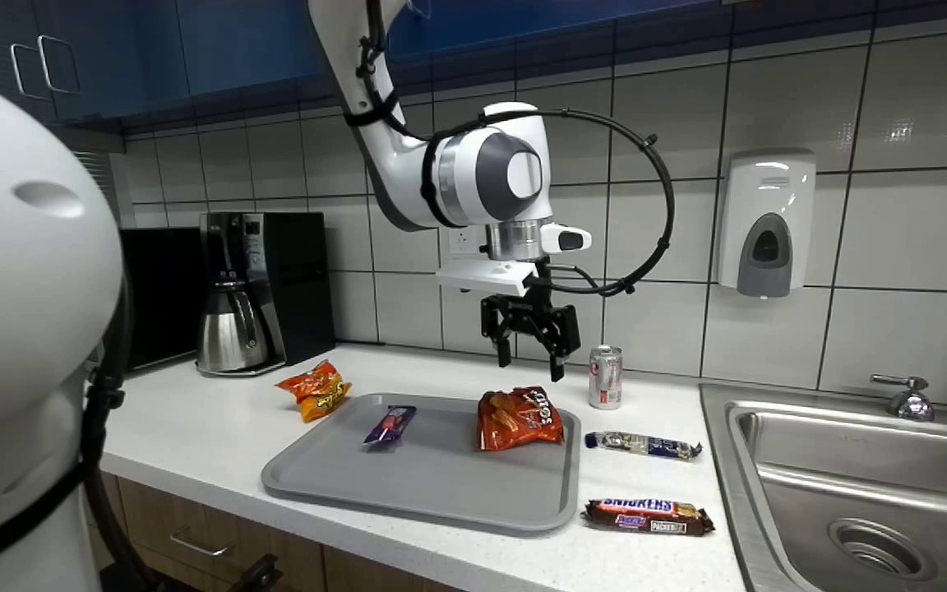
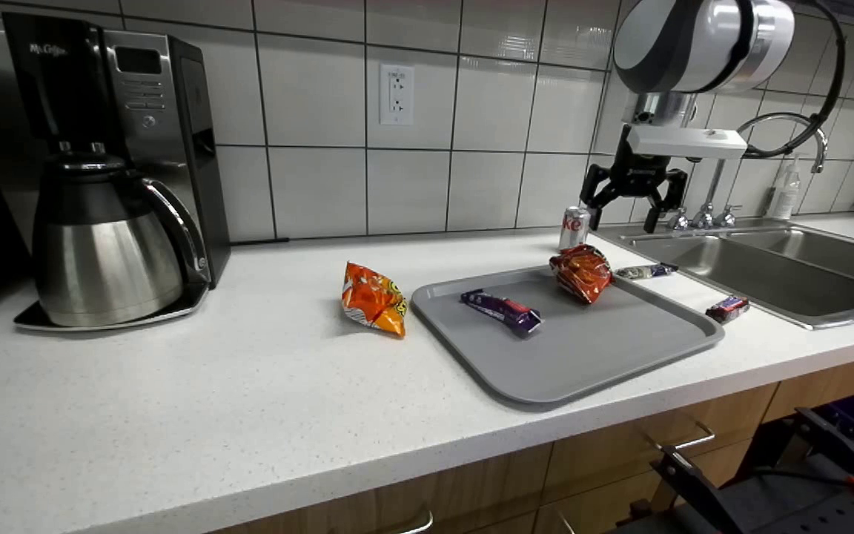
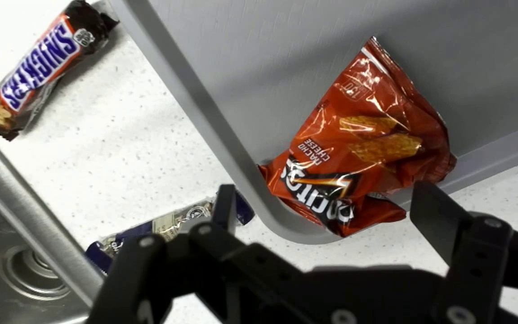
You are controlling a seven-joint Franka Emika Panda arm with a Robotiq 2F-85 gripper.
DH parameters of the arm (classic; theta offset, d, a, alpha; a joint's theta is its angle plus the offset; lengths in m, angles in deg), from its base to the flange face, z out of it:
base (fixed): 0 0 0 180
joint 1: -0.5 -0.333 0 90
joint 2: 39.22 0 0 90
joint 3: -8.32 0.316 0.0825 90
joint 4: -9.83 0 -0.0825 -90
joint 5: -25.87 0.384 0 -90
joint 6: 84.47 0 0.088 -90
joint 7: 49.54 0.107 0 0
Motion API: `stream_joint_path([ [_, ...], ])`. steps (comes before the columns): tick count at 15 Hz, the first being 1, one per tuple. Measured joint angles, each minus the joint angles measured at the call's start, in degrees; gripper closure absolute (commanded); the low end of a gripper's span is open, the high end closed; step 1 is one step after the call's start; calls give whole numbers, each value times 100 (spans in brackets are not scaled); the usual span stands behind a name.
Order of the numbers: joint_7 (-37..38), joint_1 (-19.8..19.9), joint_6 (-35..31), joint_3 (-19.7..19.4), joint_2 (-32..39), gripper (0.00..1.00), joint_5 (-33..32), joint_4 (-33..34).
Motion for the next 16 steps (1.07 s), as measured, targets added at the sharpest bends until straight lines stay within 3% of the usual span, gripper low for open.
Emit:
stream_joint_path([
  [6, 429, 69, 1, -100, 17, 0, 119, 66],
  [16, 441, 73, -3, -94, 49, 0, 119, 70],
])
